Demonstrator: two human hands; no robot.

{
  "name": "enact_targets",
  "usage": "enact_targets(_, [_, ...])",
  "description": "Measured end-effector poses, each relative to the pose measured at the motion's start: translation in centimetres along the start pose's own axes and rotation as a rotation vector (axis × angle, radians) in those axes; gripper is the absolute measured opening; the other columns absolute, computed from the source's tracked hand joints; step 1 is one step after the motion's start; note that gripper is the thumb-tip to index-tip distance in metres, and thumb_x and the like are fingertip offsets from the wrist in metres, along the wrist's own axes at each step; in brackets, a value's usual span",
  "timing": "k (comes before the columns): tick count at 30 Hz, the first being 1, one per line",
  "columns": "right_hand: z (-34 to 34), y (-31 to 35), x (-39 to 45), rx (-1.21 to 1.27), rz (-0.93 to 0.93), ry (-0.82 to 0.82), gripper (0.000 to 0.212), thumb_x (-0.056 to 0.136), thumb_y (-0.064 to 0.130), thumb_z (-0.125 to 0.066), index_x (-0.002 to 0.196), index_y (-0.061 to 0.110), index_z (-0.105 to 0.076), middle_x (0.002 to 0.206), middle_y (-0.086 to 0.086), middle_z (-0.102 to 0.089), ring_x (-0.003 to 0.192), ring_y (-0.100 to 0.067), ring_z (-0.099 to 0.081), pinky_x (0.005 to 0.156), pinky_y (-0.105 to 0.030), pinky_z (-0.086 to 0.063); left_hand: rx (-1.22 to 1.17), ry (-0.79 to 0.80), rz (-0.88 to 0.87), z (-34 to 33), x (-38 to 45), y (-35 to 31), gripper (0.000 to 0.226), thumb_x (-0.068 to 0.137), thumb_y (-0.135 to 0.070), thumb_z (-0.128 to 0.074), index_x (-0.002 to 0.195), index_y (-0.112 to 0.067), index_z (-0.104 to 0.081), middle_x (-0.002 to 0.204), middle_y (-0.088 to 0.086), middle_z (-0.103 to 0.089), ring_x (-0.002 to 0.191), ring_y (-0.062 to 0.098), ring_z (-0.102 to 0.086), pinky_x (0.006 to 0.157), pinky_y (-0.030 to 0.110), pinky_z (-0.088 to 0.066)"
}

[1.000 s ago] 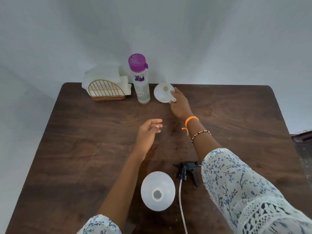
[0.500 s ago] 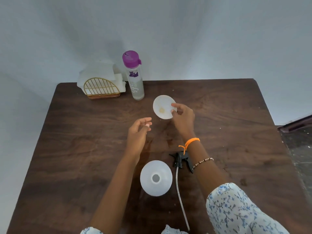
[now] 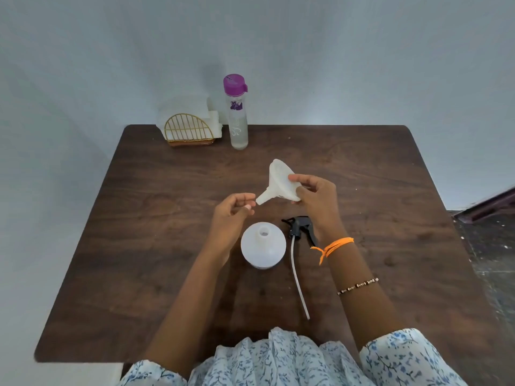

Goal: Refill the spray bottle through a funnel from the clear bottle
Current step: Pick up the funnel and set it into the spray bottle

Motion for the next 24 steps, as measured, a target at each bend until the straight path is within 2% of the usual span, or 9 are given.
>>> enact_targets(2, [0.2, 0.1, -1.3, -0.007, -0.015, 0.012, 0.033, 0.083, -0.007, -0.046, 0.102, 0.007, -0.069, 0.109, -0.014, -0.065, 0.084, -0.019, -0.063, 0.060, -0.020, -0.054, 0.015, -0.003, -0.009, 0.0, -0.8, 0.2, 0.022, 0.092, -0.009, -0.052, 0.107, -0.020, -0.063, 0.106, 0.001, -0.066, 0.092, 0.011, -0.062, 0.079, 0.021, -0.050])
enact_targets(5, [0.5, 0.5, -2.9, -0.002, -0.016, 0.008, 0.032, 0.084, -0.007, -0.047, 0.102, 0.008, -0.069, 0.109, -0.013, -0.065, 0.087, -0.023, -0.065, 0.067, -0.031, -0.058, 0.033, 0.009, -0.011, -0.2, -2.0, 0.3, 0.021, 0.092, -0.010, -0.053, 0.109, -0.018, -0.062, 0.106, 0.001, -0.064, 0.095, 0.013, -0.060, 0.072, 0.017, -0.048])
enact_targets(8, [1.0, 1.0, -4.2, -0.007, 0.014, 0.001, 0.032, 0.083, -0.006, -0.047, 0.101, 0.009, -0.069, 0.105, -0.012, -0.065, 0.084, -0.023, -0.065, 0.063, -0.026, -0.057, 0.022, 0.015, -0.017, -0.4, -3.2, 0.8, 0.021, 0.093, -0.006, -0.049, 0.108, -0.015, -0.062, 0.106, 0.003, -0.064, 0.096, 0.013, -0.059, 0.072, 0.016, -0.047])
enact_targets(12, [1.6, 1.4, -5.3, -0.053, 0.053, -0.018, 0.033, 0.082, -0.004, -0.049, 0.099, 0.014, -0.070, 0.105, -0.012, -0.066, 0.089, -0.026, -0.065, 0.064, -0.029, -0.058, -0.011, 0.035, -0.059, -0.2, -4.5, 1.4, 0.023, 0.091, -0.003, -0.051, 0.106, -0.015, -0.064, 0.104, -0.001, -0.066, 0.091, 0.004, -0.058, 0.067, 0.007, -0.047])
enact_targets(15, [1.6, 1.5, -5.7, -0.132, 0.097, -0.047, 0.032, 0.081, -0.002, -0.050, 0.099, 0.015, -0.071, 0.104, -0.010, -0.067, 0.093, -0.024, -0.064, 0.064, -0.028, -0.057, 0.005, 0.065, -0.073, -0.1, -4.9, 1.9, 0.030, 0.090, 0.002, -0.049, 0.110, -0.016, -0.064, 0.110, -0.004, -0.066, 0.102, 0.004, -0.058, 0.075, 0.011, -0.045])
enact_targets(17, [1.5, 1.6, -6.2, -0.216, 0.150, -0.065, 0.032, 0.081, -0.001, -0.051, 0.101, 0.013, -0.071, 0.106, -0.009, -0.067, 0.097, -0.023, -0.063, 0.072, -0.033, -0.058, 0.021, 0.071, -0.085, -0.1, -5.1, 2.2, 0.033, 0.089, 0.004, -0.051, 0.113, -0.016, -0.063, 0.115, -0.006, -0.065, 0.109, 0.005, -0.056, 0.081, 0.015, -0.042])
enact_targets(20, [1.1, 1.9, -6.6, -0.316, 0.235, -0.082, 0.033, 0.079, -0.002, -0.050, 0.103, 0.010, -0.071, 0.110, -0.009, -0.067, 0.097, -0.019, -0.060, 0.081, -0.038, -0.056, 0.031, 0.081, -0.099, -0.2, -5.2, 2.4, 0.033, 0.086, 0.000, -0.059, 0.112, -0.021, -0.062, 0.115, -0.009, -0.063, 0.111, 0.005, -0.054, 0.078, 0.013, -0.041])
enact_targets(22, [0.7, 2.1, -6.8, -0.378, 0.279, -0.077, 0.033, 0.079, -0.002, -0.050, 0.104, 0.008, -0.070, 0.112, -0.010, -0.067, 0.095, -0.013, -0.055, 0.083, -0.031, -0.053, 0.027, 0.076, -0.115, -0.4, -5.2, 2.7, 0.033, 0.084, -0.002, -0.062, 0.107, -0.026, -0.062, 0.113, -0.010, -0.063, 0.113, 0.008, -0.054, 0.084, 0.018, -0.042])
enact_targets(24, [0.3, 2.2, -7.0, -0.433, 0.316, -0.069, 0.032, 0.079, -0.003, -0.050, 0.104, 0.007, -0.069, 0.111, -0.009, -0.067, 0.092, -0.009, -0.051, 0.077, -0.012, -0.046, 0.036, 0.059, -0.139, -0.5, -5.2, 2.8, 0.033, 0.083, -0.003, -0.065, 0.103, -0.030, -0.061, 0.110, -0.010, -0.063, 0.113, 0.009, -0.055, 0.090, 0.023, -0.043])
Point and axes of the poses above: each hand's wrist, its own x-axis towards the middle knuckle, its own z-axis out of the back of the hand, y = z × x, the point moved 1 cm from there along x, towards the middle knuckle
